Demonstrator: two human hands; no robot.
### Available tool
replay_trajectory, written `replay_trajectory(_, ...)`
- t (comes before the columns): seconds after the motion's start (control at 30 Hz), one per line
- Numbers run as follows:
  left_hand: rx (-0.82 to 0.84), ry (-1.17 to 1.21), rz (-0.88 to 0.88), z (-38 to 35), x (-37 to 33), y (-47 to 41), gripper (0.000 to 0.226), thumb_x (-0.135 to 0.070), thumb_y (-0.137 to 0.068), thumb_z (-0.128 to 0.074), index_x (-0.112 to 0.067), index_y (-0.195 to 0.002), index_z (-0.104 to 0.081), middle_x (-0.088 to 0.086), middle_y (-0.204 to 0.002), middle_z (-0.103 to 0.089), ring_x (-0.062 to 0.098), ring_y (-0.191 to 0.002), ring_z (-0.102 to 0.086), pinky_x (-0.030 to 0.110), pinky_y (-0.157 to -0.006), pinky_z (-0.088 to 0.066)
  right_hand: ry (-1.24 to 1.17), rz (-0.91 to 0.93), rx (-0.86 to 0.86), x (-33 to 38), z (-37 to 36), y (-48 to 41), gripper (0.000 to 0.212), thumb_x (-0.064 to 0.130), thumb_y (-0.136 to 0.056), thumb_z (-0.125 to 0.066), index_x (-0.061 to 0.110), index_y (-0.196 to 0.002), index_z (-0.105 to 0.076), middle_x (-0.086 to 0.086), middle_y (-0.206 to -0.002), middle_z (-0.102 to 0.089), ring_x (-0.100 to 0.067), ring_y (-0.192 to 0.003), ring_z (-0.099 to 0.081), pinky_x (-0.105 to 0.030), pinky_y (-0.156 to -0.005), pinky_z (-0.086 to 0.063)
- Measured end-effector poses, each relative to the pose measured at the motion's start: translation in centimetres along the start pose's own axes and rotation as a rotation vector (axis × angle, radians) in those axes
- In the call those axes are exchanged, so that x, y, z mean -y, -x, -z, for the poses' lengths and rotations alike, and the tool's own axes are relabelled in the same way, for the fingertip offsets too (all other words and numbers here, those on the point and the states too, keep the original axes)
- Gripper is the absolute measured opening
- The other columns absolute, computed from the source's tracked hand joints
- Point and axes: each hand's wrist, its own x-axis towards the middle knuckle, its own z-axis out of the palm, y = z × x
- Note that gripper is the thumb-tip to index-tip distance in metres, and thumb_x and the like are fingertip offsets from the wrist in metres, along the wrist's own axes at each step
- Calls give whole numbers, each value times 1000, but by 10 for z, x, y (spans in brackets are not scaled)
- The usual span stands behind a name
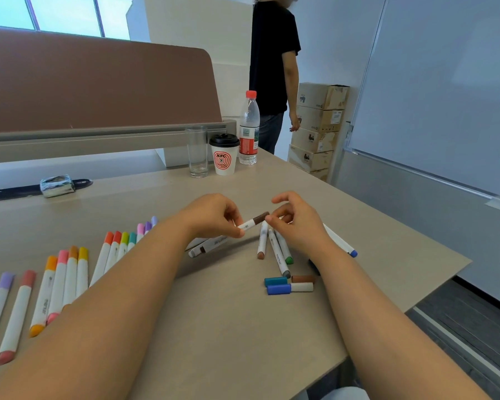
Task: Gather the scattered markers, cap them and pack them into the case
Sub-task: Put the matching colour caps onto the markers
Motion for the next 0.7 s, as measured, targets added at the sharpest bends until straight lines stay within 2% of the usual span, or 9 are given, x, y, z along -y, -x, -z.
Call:
replay_trajectory(0.07,20,-128,57,-1,0,0,8,-27,-81,-69,-21,-84,-64,-5,-78,-59,10,-74,-51,20,-62,-41,34,-11,-6,0,3,0,19,22,-87,-64,26,-101,-52,9,-83,-59,-2,-71,-51,-13,-62,-38)
replay_trajectory(0.13,34,-225,105,-4,1,-1,13,-27,-79,-69,-17,-86,-65,-2,-81,-61,14,-76,-53,22,-64,-41,62,-2,9,1,7,1,10,20,-86,-66,22,-93,-59,10,-80,-58,-2,-69,-51,-14,-63,-40)
replay_trajectory(0.27,28,-317,124,-12,1,-1,19,-33,-77,-72,-16,-82,-66,0,-80,-63,16,-79,-57,25,-67,-43,171,10,140,5,17,7,5,16,-83,-69,19,-85,-65,11,-77,-58,-3,-70,-51,-13,-64,-41)
replay_trajectory(0.37,-6,-379,141,-15,-1,-1,32,-41,-77,-71,-12,-91,-67,1,-85,-64,17,-85,-58,28,-71,-47,202,-45,233,7,25,15,5,15,-81,-71,18,-81,-68,7,-77,-62,-5,-69,-53,-13,-63,-41)
replay_trajectory(0.43,-78,-366,135,-18,-6,-2,35,-46,-78,-68,-14,-94,-65,2,-91,-64,17,-87,-57,29,-77,-49,239,-78,322,7,32,20,3,14,-79,-73,16,-82,-71,6,-76,-64,-5,-69,-55,-14,-64,-43)
replay_trajectory(0.53,-161,-177,49,-29,-22,-5,28,-40,-88,-57,-19,-106,-63,0,-106,-62,13,-91,-53,27,-83,-47,309,-93,419,7,44,28,4,15,-76,-76,16,-79,-73,6,-74,-67,-5,-69,-58,-17,-64,-48)
replay_trajectory(0.63,-158,-135,-47,-45,-33,-4,33,-33,-94,-49,-23,-125,-57,1,-120,-59,16,-103,-53,28,-90,-44,335,-125,508,7,51,35,8,15,-75,-77,18,-80,-72,6,-76,-69,-7,-72,-61,-22,-71,-53)
replay_trajectory(0.7,-131,-184,-66,-52,-34,-4,34,-34,-94,-49,-24,-125,-58,2,-117,-59,14,-98,-53,28,-87,-44,352,-131,535,7,53,39,13,14,-75,-77,17,-86,-71,6,-81,-71,-6,-76,-63,-21,-78,-53)
